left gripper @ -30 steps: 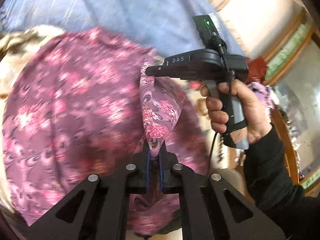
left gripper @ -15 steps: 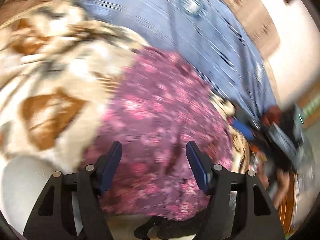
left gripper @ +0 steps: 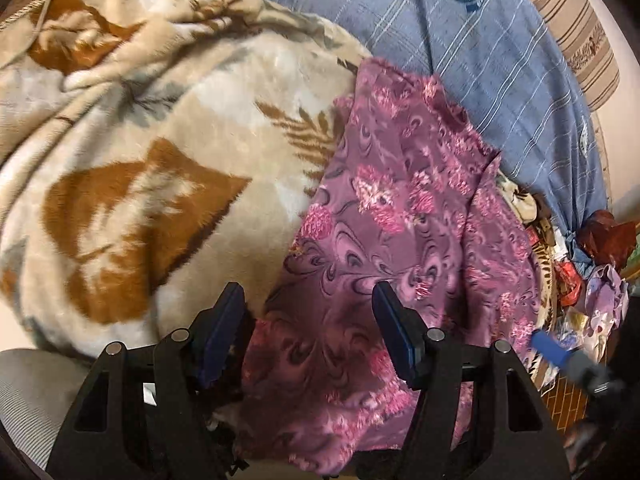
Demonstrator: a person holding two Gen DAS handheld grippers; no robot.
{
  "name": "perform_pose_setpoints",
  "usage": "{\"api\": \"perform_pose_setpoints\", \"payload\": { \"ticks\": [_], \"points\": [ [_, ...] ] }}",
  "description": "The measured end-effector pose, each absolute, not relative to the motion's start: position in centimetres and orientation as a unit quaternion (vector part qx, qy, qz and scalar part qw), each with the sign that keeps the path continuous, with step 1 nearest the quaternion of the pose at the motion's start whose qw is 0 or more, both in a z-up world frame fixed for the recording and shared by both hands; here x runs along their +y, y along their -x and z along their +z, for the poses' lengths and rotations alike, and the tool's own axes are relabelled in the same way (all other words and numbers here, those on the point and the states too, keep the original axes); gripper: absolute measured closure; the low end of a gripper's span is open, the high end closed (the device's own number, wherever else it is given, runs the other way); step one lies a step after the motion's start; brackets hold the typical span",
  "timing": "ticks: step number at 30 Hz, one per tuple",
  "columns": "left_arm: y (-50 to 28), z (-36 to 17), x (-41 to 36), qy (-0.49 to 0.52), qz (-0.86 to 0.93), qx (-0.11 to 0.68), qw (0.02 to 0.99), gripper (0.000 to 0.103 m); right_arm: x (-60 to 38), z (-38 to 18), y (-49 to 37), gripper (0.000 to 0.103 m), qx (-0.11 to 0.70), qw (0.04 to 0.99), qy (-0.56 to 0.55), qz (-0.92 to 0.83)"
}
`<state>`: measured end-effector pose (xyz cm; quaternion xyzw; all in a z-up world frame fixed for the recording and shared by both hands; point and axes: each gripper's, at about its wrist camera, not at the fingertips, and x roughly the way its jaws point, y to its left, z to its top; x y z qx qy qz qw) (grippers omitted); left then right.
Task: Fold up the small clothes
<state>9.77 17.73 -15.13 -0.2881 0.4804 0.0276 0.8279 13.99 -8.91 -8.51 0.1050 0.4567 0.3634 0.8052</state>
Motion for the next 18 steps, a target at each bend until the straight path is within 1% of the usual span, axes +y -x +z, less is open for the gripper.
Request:
{"api": "perform_pose_setpoints", "payload": {
  "ticks": [2, 3, 4, 5, 6, 7, 11, 14, 15, 16, 17, 18],
  "points": [
    [-9.9, -16.0, 17.5, 0.296, 0.023, 0.48, 0.826, 0.039, -7.9, -7.6, -14.8, 0.035, 0.456, 0.799, -0.102, 0.378],
    [-9.9, -16.5, 17.5, 0.305, 0.013, 0.483, 0.821, 0.056, -7.1, -7.3, -15.6, 0.035, 0.459, 0.794, -0.098, 0.387],
    [-9.8, -16.8, 17.4, 0.313, 0.006, 0.487, 0.815, 0.086, -6.1, -7.1, -16.6, 0.035, 0.468, 0.784, -0.094, 0.397],
    [-9.7, -17.0, 17.2, 0.318, -0.004, 0.488, 0.813, 0.096, -5.2, -7.0, -17.4, 0.035, 0.475, 0.777, -0.093, 0.402],
    [-9.5, -16.8, 17.0, 0.316, -0.011, 0.485, 0.815, 0.099, -4.2, -6.9, -18.5, 0.035, 0.482, 0.771, -0.091, 0.406],
    [-9.2, -16.3, 17.0, 0.314, -0.015, 0.476, 0.821, 0.1, -2.8, -6.8, -19.7, 0.035, 0.49, 0.764, -0.085, 0.411],
    [-7.6, -12.6, 15.5, 0.288, -0.038, 0.398, 0.87, 0.102, 2.5, -7.0, -23.1, 0.035, 0.521, 0.742, -0.052, 0.42],
    [-7.6, -10.9, 13.6, 0.271, -0.074, 0.37, 0.886, 0.102, 5.3, -8.7, -25.4, 0.036, 0.552, 0.734, -0.042, 0.394],
    [-7.5, -10.3, 12.9, 0.264, -0.091, 0.361, 0.89, 0.102, 6.0, -9.5, -26.2, 0.043, 0.565, 0.73, -0.039, 0.382],
    [-7.4, -10.0, 12.6, 0.258, -0.104, 0.356, 0.892, 0.103, 6.4, -10.2, -26.6, 0.053, 0.577, 0.728, -0.029, 0.369],
    [-7.3, -9.4, 11.9, 0.248, -0.11, 0.352, 0.896, 0.103, 6.7, -10.5, -26.6, 0.083, 0.583, 0.728, -0.011, 0.36],
    [-7.3, -9.0, 11.6, 0.245, -0.113, 0.35, 0.897, 0.103, 6.6, -10.3, -26.6, 0.1, 0.582, 0.732, 0.01, 0.353]
  ]
}}
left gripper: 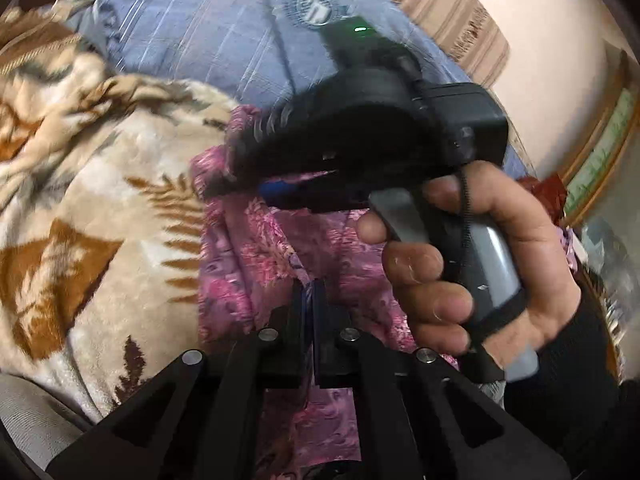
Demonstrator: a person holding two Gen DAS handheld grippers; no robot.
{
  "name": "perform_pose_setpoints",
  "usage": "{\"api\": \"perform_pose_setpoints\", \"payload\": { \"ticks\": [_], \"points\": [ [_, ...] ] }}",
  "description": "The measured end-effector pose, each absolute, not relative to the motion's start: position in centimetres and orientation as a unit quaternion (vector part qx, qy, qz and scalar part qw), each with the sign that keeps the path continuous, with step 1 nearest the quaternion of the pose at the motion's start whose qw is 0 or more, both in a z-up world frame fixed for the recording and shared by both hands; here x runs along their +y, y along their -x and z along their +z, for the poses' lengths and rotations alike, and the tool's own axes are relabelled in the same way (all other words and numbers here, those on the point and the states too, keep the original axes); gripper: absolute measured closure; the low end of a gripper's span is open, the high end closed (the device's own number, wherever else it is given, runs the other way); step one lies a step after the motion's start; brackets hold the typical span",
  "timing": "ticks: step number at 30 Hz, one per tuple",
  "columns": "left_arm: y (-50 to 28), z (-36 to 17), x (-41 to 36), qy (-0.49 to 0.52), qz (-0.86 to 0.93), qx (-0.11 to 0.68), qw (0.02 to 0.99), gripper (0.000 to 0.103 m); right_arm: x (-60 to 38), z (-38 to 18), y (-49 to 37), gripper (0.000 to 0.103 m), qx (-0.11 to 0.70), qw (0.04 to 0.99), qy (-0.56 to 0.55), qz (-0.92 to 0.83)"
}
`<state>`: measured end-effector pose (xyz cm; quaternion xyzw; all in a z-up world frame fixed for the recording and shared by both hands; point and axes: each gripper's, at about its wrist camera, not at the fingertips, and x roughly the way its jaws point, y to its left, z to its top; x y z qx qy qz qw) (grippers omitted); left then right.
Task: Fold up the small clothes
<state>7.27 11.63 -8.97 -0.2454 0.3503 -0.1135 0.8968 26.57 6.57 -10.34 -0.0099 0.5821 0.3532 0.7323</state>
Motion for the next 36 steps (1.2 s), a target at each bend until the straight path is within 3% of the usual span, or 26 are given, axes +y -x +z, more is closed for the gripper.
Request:
{"api": "perform_pose_setpoints", "payload": {
  "ticks": [5, 9, 11, 13, 15, 17, 19, 21, 23, 28, 31, 32, 33, 35, 36],
  "points": [
    [-7.8, -6.0, 9.5, 0.25, -0.19, 0.341, 0.886, 0.103, 0.2, -5.0, -25.4, 0.1, 0.524, 0.774, 0.01, 0.355],
    [-11.1, -5.6, 6.0, 0.266, -0.236, 0.365, 0.861, 0.102, -5.7, -4.0, -27.7, 0.1, 0.528, 0.778, -0.022, 0.339],
    [-12.5, -6.8, 4.0, 0.255, -0.262, 0.383, 0.848, 0.095, -8.7, -6.0, -30.1, 0.095, 0.548, 0.767, -0.051, 0.33],
    [-13.0, -8.4, 3.6, 0.263, -0.275, 0.406, 0.831, 0.08, -10.6, -9.0, -32.2, 0.092, 0.565, 0.757, -0.087, 0.317],
    [-13.0, -9.7, 5.0, 0.298, -0.28, 0.422, 0.809, 0.077, -12.2, -11.7, -33.1, 0.071, 0.578, 0.753, -0.108, 0.297],
    [-12.5, -10.0, 7.2, 0.324, -0.258, 0.422, 0.807, 0.064, -14.1, -12.8, -32.3, 0.07, 0.589, 0.746, -0.135, 0.279],
    [-11.6, -10.1, 10.0, 0.346, -0.222, 0.413, 0.813, 0.051, -15.7, -11.0, -29.7, 0.063, 0.551, 0.755, -0.165, 0.315],
    [-11.1, -10.8, 12.7, 0.366, -0.189, 0.406, 0.816, 0.049, -17.1, -9.1, -26.4, 0.036, 0.513, 0.766, -0.184, 0.342],
    [-11.2, -12.1, 14.0, 0.38, -0.161, 0.416, 0.81, 0.049, -18.1, -8.6, -22.6, 0.034, 0.48, 0.772, -0.188, 0.371],
    [-13.1, -14.7, 13.4, 0.39, -0.124, 0.443, 0.798, 0.049, -18.3, -14.3, -19.2, 0.039, 0.509, 0.767, -0.197, 0.338],
    [-14.9, -15.7, 13.5, 0.407, -0.118, 0.455, 0.783, 0.049, -17.1, -17.8, -19.3, 0.062, 0.536, 0.752, -0.196, 0.33],
    [-16.0, -16.2, 13.7, 0.419, -0.114, 0.465, 0.772, 0.05, -16.8, -18.3, -19.4, 0.077, 0.541, 0.747, -0.2, 0.332],
    [-17.0, -16.6, 13.8, 0.42, -0.114, 0.474, 0.765, 0.05, -16.2, -18.5, -19.5, 0.1, 0.544, 0.739, -0.197, 0.346],
    [-18.5, -16.8, 13.3, 0.405, -0.113, 0.491, 0.763, 0.061, -16.1, -16.7, -19.1, 0.1, 0.537, 0.737, -0.19, 0.363],
    [-19.0, -16.9, 13.2, 0.404, -0.113, 0.495, 0.76, 0.081, -16.6, -14.9, -18.8, 0.101, 0.519, 0.746, -0.186, 0.373]
  ]
}}
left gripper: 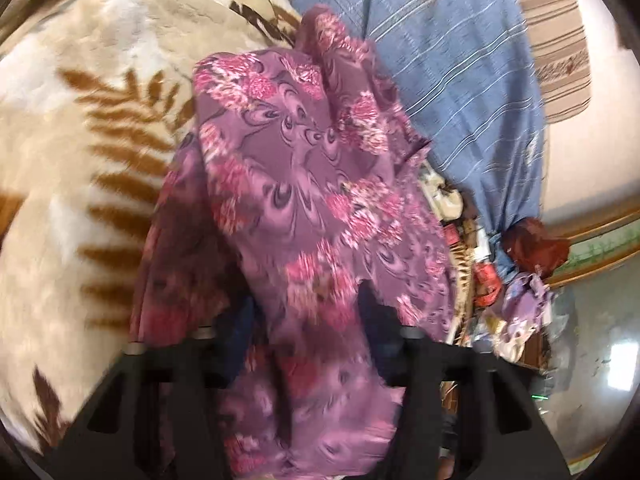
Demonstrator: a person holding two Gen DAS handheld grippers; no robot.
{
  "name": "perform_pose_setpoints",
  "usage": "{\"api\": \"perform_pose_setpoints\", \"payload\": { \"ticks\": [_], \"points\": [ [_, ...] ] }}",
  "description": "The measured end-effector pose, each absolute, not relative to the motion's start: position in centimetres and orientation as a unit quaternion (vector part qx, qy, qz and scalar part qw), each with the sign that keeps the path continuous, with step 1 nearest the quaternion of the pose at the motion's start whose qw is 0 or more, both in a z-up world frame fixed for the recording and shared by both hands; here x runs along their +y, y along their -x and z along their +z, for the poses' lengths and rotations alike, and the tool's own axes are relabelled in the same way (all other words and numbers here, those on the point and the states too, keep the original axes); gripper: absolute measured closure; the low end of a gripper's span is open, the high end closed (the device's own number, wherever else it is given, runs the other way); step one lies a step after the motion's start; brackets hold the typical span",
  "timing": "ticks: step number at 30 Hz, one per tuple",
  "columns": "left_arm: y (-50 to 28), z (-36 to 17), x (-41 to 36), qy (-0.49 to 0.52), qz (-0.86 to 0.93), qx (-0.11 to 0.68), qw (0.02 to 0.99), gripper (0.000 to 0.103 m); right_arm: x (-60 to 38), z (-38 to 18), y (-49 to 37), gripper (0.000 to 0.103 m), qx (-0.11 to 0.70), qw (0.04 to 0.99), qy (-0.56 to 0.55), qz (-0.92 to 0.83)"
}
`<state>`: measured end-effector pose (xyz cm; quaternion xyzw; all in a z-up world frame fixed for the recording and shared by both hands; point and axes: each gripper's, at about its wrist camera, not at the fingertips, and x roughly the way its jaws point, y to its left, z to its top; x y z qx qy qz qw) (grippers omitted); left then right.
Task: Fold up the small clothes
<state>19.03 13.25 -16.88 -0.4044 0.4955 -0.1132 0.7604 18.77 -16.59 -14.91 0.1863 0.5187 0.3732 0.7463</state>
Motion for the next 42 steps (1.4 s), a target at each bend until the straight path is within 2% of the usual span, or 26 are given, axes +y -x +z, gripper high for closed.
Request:
{"api": "perform_pose_setpoints", "payload": {
  "ticks": [1, 4, 7, 10, 14, 15, 16, 17, 18, 19, 20, 22, 26, 29, 30, 31, 35, 36, 37, 40, 42],
  "points": [
    [-19.3, -16.9, 13.2, 0.409, -0.117, 0.5, 0.754, 0.101, -17.0, -13.4, -18.6, 0.101, 0.504, 0.752, -0.182, 0.383],
    [-19.0, -15.4, 13.2, 0.434, -0.128, 0.482, 0.75, 0.101, -18.9, -8.9, -18.5, 0.101, 0.476, 0.773, -0.154, 0.39],
    [-17.0, -11.7, 11.9, 0.4, -0.137, 0.443, 0.79, 0.101, -21.3, -7.3, -18.5, 0.101, 0.473, 0.777, -0.137, 0.391],
    [-16.9, -13.1, 10.2, 0.37, -0.128, 0.477, 0.787, 0.099, -22.7, -10.1, -19.3, 0.096, 0.502, 0.773, -0.125, 0.367],
    [-17.7, -16.4, 8.8, 0.29, -0.087, 0.533, 0.79, 0.096, -22.2, -17.3, -21.6, 0.091, 0.554, 0.768, -0.095, 0.306],
    [-17.5, -16.1, 9.1, 0.295, -0.095, 0.528, 0.79, 0.093, -22.2, -18.4, -21.9, 0.09, 0.566, 0.769, -0.089, 0.283],
    [-17.2, -15.5, 9.6, 0.301, -0.103, 0.518, 0.794, 0.082, -22.5, -18.3, -22.0, 0.089, 0.567, 0.768, -0.098, 0.281],
    [-16.9, -14.5, 10.4, 0.306, -0.11, 0.502, 0.802, 0.073, -22.9, -17.3, -21.6, 0.081, 0.554, 0.772, -0.112, 0.292],
    [-16.9, -13.8, 11.2, 0.309, -0.111, 0.487, 0.81, 0.051, -23.1, -15.4, -21.1, 0.063, 0.529, 0.783, -0.121, 0.304],
    [-17.1, -13.0, 12.1, 0.311, -0.106, 0.471, 0.819, 0.043, -23.1, -12.7, -20.6, 0.052, 0.495, 0.801, -0.121, 0.316],
    [-17.9, -12.7, 13.3, 0.315, -0.093, 0.461, 0.824, 0.043, -22.9, -11.1, -20.3, 0.036, 0.473, 0.81, -0.118, 0.326],
    [-19.8, -13.1, 15.2, 0.33, -0.063, 0.468, 0.818, 0.043, -21.3, -7.2, -20.5, 0.034, 0.431, 0.821, -0.1, 0.361],
    [-25.2, -15.9, 19.6, 0.412, -0.023, 0.469, 0.781, 0.045, -15.7, -3.2, -26.0, 0.035, 0.427, 0.805, -0.067, 0.407],
    [-26.8, -18.1, 20.8, 0.44, -0.004, 0.466, 0.768, 0.061, -11.9, -3.4, -31.5, 0.035, 0.449, 0.796, -0.056, 0.403],
    [-27.0, -18.7, 20.7, 0.445, -0.003, 0.464, 0.766, 0.071, -10.4, -3.8, -33.7, 0.037, 0.462, 0.79, -0.059, 0.398],
    [-27.2, -19.3, 20.7, 0.448, -0.008, 0.466, 0.763, 0.077, -9.1, -4.3, -35.5, 0.037, 0.473, 0.785, -0.061, 0.395],
    [-27.9, -19.9, 20.7, 0.447, 0.002, 0.456, 0.77, 0.085, -3.6, -7.2, -43.7, 0.039, 0.509, 0.783, -0.053, 0.355],
    [-28.0, -19.8, 20.5, 0.443, 0.004, 0.457, 0.771, 0.095, -2.9, -7.3, -44.7, 0.039, 0.512, 0.784, -0.048, 0.348],
    [-28.1, -19.8, 20.4, 0.436, 0.007, 0.46, 0.774, 0.096, -1.7, -8.1, -46.2, 0.041, 0.518, 0.784, -0.044, 0.339],
    [-28.1, -18.9, 20.1, 0.404, 0.016, 0.457, 0.792, 0.1, 0.9, -9.6, -49.1, 0.063, 0.535, 0.777, -0.06, 0.327],
    [-27.2, -17.6, 20.6, 0.411, 0.013, 0.434, 0.801, 0.1, 1.8, -10.0, -49.7, 0.101, 0.542, 0.77, -0.068, 0.328]
  ]
}}
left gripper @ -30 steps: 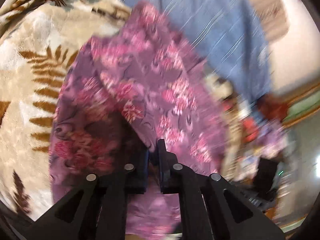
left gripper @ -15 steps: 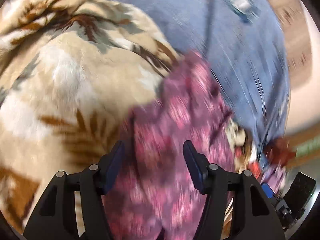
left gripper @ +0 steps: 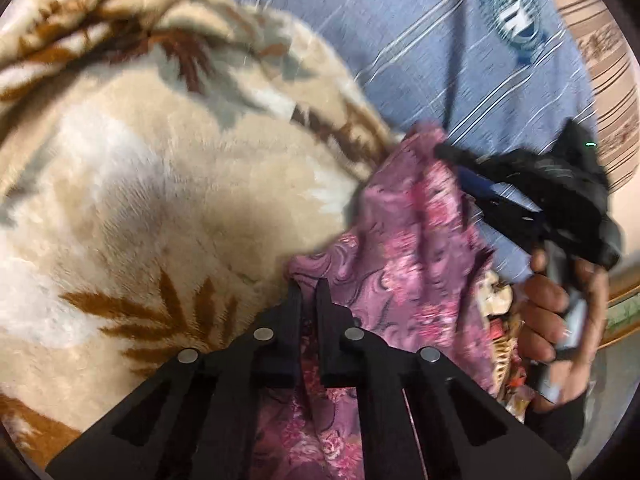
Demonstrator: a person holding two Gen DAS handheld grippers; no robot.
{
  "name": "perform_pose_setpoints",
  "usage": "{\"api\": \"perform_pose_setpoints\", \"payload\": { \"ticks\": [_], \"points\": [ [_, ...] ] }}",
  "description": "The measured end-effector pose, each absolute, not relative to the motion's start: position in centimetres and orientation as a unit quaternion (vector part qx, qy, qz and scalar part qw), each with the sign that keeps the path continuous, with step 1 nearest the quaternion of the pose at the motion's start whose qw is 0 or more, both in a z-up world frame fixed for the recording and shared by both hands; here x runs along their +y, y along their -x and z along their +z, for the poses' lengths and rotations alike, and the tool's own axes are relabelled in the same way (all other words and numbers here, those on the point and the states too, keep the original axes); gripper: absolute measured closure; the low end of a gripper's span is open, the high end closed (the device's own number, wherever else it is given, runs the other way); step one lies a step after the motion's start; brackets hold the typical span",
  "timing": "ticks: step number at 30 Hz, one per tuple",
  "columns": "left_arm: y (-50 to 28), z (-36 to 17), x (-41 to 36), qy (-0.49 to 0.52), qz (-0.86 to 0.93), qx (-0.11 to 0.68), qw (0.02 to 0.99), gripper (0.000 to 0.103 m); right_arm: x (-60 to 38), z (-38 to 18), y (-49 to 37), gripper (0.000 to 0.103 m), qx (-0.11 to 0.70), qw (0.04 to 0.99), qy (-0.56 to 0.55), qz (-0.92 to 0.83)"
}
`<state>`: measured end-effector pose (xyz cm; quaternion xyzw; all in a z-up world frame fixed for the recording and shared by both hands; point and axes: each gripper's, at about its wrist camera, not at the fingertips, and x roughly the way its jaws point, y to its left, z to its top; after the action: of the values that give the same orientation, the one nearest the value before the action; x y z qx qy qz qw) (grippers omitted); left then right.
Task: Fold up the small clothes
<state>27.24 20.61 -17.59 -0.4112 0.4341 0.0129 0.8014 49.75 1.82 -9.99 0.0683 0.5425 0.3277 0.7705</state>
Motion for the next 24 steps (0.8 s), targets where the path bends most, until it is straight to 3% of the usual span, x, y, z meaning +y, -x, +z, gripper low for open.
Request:
{"api": "perform_pose_setpoints", "payload": {
  "ticks": [7, 14, 18, 19, 20, 21, 23, 24],
  "points": [
    [-24.1, -15.8, 24.7, 0.451, 0.028, 0.374, 0.81, 0.1, 2.1, -6.4, -50.7, 0.101, 0.485, 0.793, -0.1, 0.355],
    [-25.7, -18.4, 25.2, 0.446, 0.065, 0.428, 0.783, 0.099, 3.6, -12.0, -53.6, 0.101, 0.519, 0.792, -0.082, 0.311],
    [-25.8, -18.5, 25.3, 0.424, 0.097, 0.453, 0.778, 0.081, 4.1, -15.2, -53.8, 0.091, 0.568, 0.766, -0.059, 0.295],
    [-25.5, -17.9, 25.4, 0.41, 0.111, 0.449, 0.786, 0.071, 3.4, -13.9, -52.8, 0.087, 0.559, 0.769, -0.067, 0.301],
    [-24.8, -17.1, 25.6, 0.391, 0.134, 0.438, 0.798, 0.068, 2.4, -12.2, -51.5, 0.074, 0.545, 0.775, -0.071, 0.312],
    [-24.1, -16.2, 25.9, 0.376, 0.158, 0.421, 0.811, 0.066, 1.0, -9.9, -49.5, 0.053, 0.522, 0.786, -0.076, 0.322],
    [-23.2, -14.9, 26.2, 0.362, 0.172, 0.399, 0.825, 0.066, -2.6, -6.1, -44.6, 0.033, 0.476, 0.808, -0.093, 0.334],
    [-22.7, -14.0, 25.9, 0.348, 0.175, 0.39, 0.835, 0.066, -4.7, -4.4, -41.7, 0.033, 0.456, 0.818, -0.098, 0.336]
  ]
}}
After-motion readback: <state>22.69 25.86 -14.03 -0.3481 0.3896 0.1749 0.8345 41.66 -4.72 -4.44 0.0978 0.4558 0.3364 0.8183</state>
